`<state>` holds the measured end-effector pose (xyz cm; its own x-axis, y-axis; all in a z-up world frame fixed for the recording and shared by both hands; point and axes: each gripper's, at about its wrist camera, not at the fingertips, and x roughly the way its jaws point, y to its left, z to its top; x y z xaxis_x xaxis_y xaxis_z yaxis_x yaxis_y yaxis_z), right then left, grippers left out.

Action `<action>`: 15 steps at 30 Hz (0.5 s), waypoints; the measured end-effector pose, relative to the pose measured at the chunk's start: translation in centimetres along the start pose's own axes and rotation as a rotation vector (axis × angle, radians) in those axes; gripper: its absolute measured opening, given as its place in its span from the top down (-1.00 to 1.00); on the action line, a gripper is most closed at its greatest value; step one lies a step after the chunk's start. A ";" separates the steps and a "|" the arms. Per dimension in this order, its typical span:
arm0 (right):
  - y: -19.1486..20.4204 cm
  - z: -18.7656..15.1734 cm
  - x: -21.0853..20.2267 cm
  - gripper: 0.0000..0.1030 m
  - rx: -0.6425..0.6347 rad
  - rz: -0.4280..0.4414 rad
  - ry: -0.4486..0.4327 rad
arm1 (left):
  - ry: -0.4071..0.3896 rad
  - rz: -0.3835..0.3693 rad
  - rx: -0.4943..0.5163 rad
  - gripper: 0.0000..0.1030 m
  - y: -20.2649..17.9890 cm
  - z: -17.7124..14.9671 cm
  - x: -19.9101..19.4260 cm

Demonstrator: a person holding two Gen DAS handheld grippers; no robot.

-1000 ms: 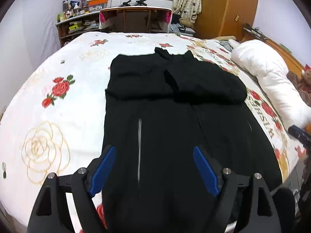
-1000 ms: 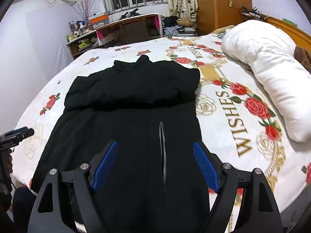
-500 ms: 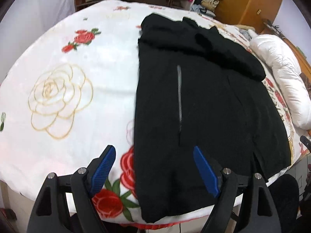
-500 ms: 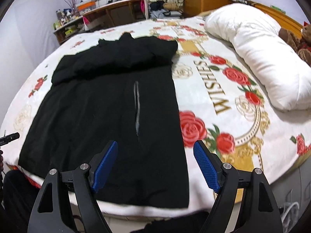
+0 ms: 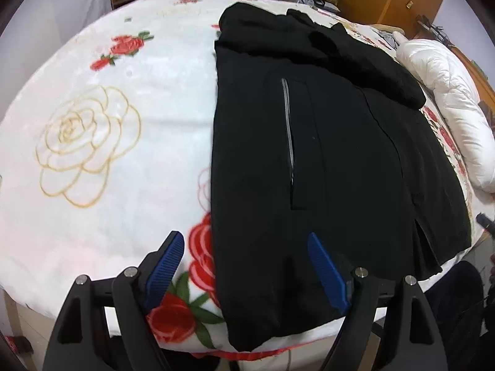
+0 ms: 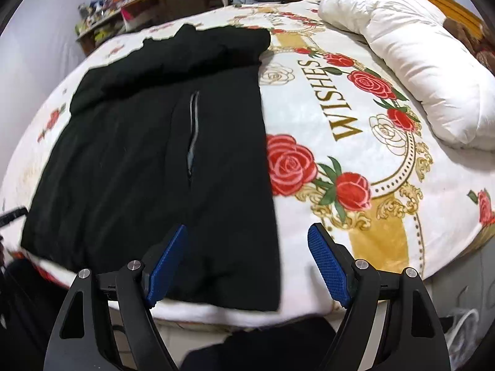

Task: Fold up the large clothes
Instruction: 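Lower the right tool to the coat hem and close its fingers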

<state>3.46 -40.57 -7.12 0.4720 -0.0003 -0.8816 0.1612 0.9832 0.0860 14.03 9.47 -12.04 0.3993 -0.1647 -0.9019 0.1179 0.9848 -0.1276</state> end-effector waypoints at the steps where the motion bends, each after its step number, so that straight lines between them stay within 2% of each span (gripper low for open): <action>1: -0.2 0.0 0.3 -0.56 0.001 0.008 0.012 | 0.010 0.000 -0.005 -0.62 0.0 -0.1 0.2; 5: -0.7 -0.2 1.1 -0.56 0.005 0.051 0.046 | 0.065 0.000 0.029 -0.62 -0.7 -0.6 1.5; 8: -0.8 -0.3 1.9 -0.56 0.014 0.064 0.070 | 0.073 0.042 0.040 -0.62 -1.3 -0.9 1.8; 13: -1.0 -0.3 3.2 -0.56 0.021 0.115 0.120 | 0.106 0.044 0.034 -0.62 -1.4 -1.2 2.7; 15: -0.8 -0.3 3.6 -0.56 0.012 0.124 0.135 | 0.135 0.027 0.001 -0.62 -1.1 -1.4 3.3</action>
<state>4.75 -41.31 -10.54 0.3684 0.1458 -0.9182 0.1202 0.9719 0.2026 14.01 7.94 -15.48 0.2763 -0.1294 -0.9523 0.1095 0.9887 -0.1026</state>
